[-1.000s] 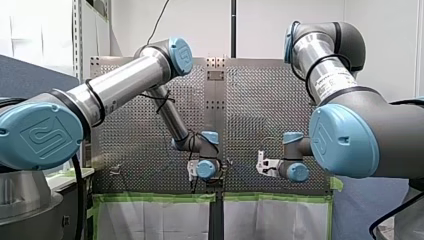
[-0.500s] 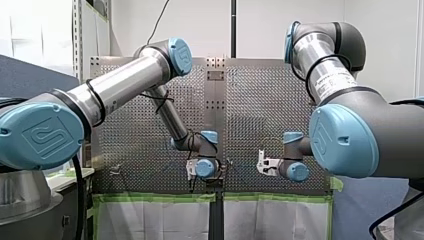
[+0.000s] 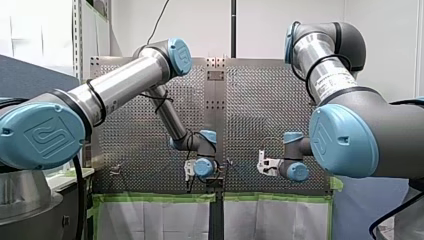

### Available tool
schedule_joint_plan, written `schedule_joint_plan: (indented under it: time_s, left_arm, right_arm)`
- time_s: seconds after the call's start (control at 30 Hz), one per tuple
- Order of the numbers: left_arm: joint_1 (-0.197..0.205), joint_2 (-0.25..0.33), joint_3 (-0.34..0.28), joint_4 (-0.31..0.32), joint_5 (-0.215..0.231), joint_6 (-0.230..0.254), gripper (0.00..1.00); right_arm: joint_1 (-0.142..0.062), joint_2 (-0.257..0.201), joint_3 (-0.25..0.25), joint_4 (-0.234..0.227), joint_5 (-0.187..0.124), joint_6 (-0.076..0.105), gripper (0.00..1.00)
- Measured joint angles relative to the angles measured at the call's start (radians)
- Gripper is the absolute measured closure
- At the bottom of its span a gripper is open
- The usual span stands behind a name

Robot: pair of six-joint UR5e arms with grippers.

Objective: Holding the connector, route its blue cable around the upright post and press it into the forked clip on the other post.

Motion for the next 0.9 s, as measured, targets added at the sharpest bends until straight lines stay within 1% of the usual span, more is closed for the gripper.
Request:
schedule_joint_plan:
  time_s: [0.27, 0.3, 0.5, 0.67, 0.9]
  left_arm:
    - [0.004, 0.006, 0.000, -0.040, 0.064, 0.007, 0.02]
    - [0.004, 0.009, -0.001, -0.046, 0.070, 0.007, 0.00]
    - [0.000, 0.046, -0.006, -0.088, 0.117, 0.009, 0.00]
    - [-0.004, 0.071, -0.020, -0.113, 0.158, 0.008, 0.00]
    - [0.000, 0.076, -0.049, -0.132, 0.218, 0.007, 0.00]
  right_arm:
    - [-0.002, 0.000, 0.000, 0.006, 0.000, 0.000, 1.00]
    - [-0.002, 0.000, 0.000, 0.006, 0.000, 0.000, 1.00]
    - [-0.003, 0.000, 0.000, 0.007, 0.000, 0.000, 1.00]
    - [-0.003, 0.000, 0.000, 0.008, 0.000, 0.000, 1.00]
    - [-0.003, 0.001, 0.000, 0.013, 0.000, 0.000, 1.00]
